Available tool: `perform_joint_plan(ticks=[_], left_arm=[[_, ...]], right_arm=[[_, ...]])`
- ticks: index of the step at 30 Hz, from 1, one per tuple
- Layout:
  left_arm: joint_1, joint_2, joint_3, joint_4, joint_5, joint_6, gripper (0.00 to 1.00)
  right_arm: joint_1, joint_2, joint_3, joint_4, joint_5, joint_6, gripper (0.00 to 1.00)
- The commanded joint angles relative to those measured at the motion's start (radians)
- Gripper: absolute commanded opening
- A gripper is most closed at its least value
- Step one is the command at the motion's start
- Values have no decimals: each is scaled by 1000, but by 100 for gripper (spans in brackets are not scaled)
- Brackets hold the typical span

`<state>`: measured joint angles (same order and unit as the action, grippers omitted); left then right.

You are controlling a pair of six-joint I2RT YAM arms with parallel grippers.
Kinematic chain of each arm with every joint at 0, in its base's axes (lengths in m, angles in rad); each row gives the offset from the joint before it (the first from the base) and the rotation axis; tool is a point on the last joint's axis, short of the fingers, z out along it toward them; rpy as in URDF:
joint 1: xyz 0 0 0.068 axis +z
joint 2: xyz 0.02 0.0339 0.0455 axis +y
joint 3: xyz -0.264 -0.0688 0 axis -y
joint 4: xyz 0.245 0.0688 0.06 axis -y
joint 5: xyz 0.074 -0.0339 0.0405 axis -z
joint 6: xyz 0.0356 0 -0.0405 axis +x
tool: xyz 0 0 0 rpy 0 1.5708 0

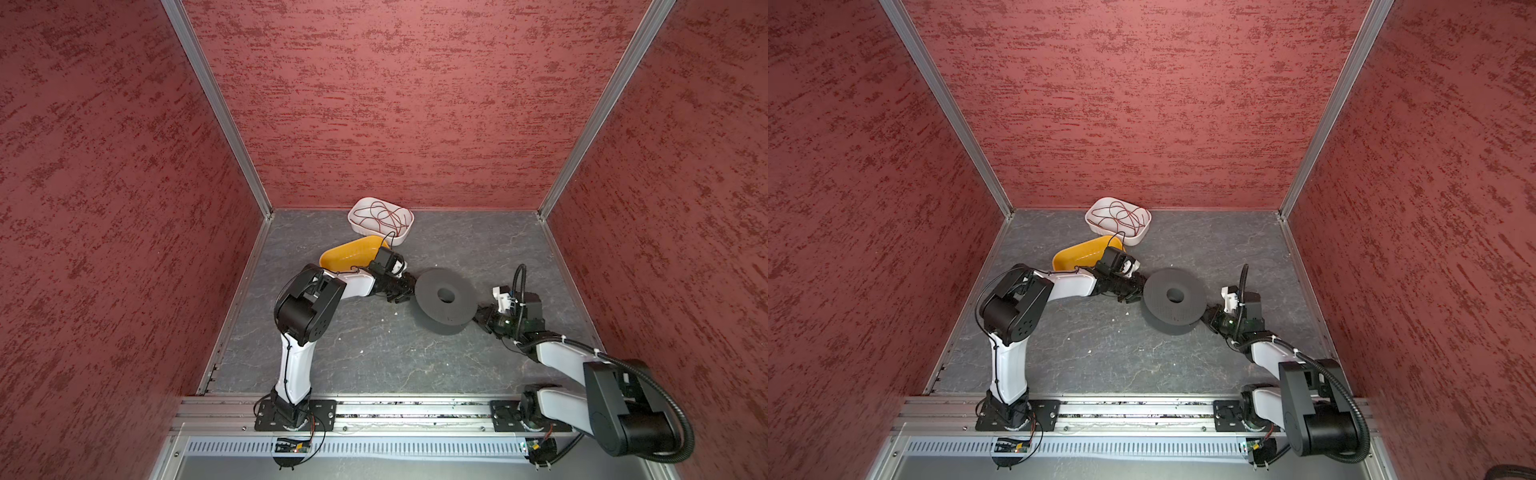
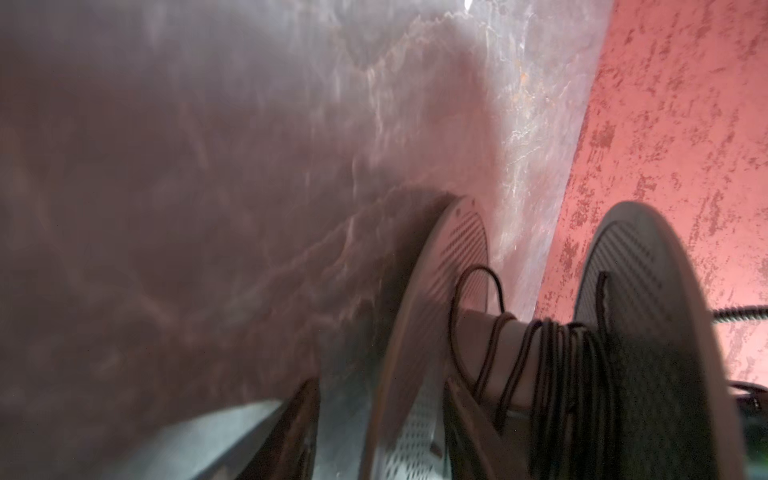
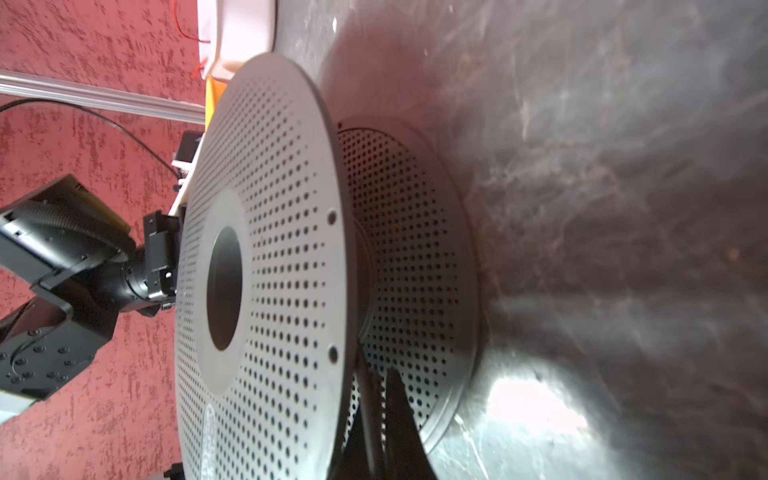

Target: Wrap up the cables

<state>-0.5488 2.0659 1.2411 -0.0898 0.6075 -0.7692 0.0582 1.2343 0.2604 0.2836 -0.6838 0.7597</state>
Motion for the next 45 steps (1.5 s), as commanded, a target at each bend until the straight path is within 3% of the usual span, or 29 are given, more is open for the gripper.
perform_joint_plan(ticks=[1,9,15,19,25,28,30,38,45], left_arm=[[1,86,117,-125,-47,39,50],[16,178,310,-251,-48,64,50],[21,75,172,-234,-55,74,46],[5,12,78,-183,-15,72,31],[-51,-84,-45,14,62,41,25],[-80,-91,-74,115,82,33,40],[-97,-76,-93,218,106,27,42],[-127,28,-151,605,161,-138,35],[-156,58,-170,683,123,-190,33]], right_arm=[[5,32,7,151,26,45,0],[5,176,-9,424,79,191,0],[6,309,-43,625,78,274,0],[5,388,-56,751,75,329,0],[5,489,-68,921,85,414,0],[6,517,-79,970,101,442,0],[7,534,-89,1006,108,462,0],[19,616,-122,1159,110,543,0],[38,755,-126,1336,113,616,0]])
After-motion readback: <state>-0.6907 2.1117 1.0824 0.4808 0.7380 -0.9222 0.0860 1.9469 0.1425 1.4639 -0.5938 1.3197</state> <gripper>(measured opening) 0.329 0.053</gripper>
